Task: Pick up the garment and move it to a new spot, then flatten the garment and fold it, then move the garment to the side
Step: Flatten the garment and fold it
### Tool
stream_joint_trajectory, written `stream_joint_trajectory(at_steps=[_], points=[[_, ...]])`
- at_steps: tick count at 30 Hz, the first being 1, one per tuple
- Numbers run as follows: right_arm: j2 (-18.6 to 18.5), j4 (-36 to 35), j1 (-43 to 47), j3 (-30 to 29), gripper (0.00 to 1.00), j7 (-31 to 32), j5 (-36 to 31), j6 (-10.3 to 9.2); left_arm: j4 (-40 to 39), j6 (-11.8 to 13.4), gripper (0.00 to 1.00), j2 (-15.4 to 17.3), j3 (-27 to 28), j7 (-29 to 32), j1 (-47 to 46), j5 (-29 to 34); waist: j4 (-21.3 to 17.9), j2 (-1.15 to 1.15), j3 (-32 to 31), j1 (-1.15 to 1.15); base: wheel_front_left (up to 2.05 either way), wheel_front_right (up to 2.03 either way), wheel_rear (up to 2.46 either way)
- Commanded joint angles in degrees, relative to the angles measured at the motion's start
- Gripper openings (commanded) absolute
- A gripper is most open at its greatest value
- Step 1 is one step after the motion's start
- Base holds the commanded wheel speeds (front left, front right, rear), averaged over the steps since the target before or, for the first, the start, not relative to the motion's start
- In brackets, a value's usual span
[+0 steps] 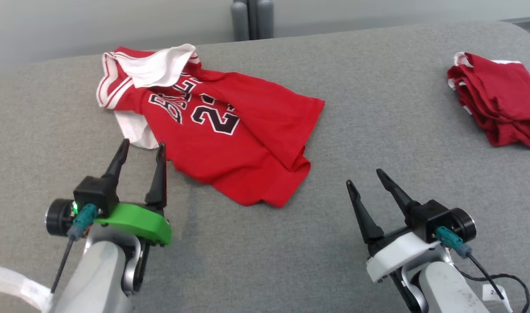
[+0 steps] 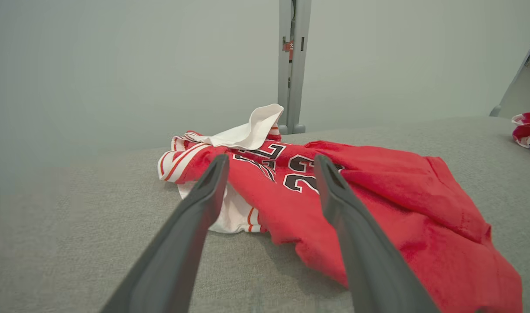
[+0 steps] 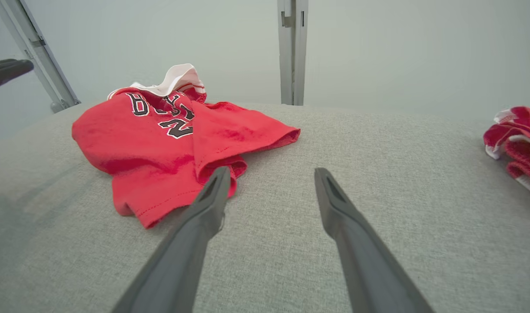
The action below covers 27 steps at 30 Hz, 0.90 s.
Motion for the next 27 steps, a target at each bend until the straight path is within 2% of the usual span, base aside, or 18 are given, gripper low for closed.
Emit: stream_joint_trajectory(at_steps=[1, 6, 12, 19, 27], points=[[-0.25, 1.21, -1.33, 0.56, 1.00, -0.12, -0.94, -0.09, -1.30, 0.50, 1.00, -0.79, 0.60, -0.02, 2.00, -0.44, 3.06, 0.00, -0.04, 0.00, 0.00, 0.00, 0.00], [-0.24, 7.72, -6.78, 1.63, 1.00, -0.12, -2.68, -0.09, -4.71, 0.52, 1.00, -3.77, 1.19, -0.03, 6.32, 0.04, 5.81, 0.00, 1.63, 0.00, 0.00, 0.00, 0.00], [-0.25, 18.56, -16.34, 3.07, 1.00, 2.96, -3.67, -0.09, -6.65, -0.18, 1.00, -6.54, 2.09, -0.02, 8.47, 1.25, 9.08, 0.00, 3.82, 0.00, 0.00, 0.00, 0.00], [-0.23, 28.88, -24.50, 2.15, 1.00, 7.50, 2.50, -0.09, -7.10, -1.23, 1.00, -8.29, 3.42, -0.03, 8.18, 3.24, 12.15, 0.00, 5.78, 0.00, 0.00, 0.00, 0.00], [-0.26, 36.82, -30.40, 2.42, 1.00, 8.86, 7.13, -0.09, -7.18, -1.98, 1.00, -9.64, 5.02, -0.03, 7.89, 4.77, 14.10, 0.00, 7.07, 0.00, 0.00, 0.00, 0.00]])
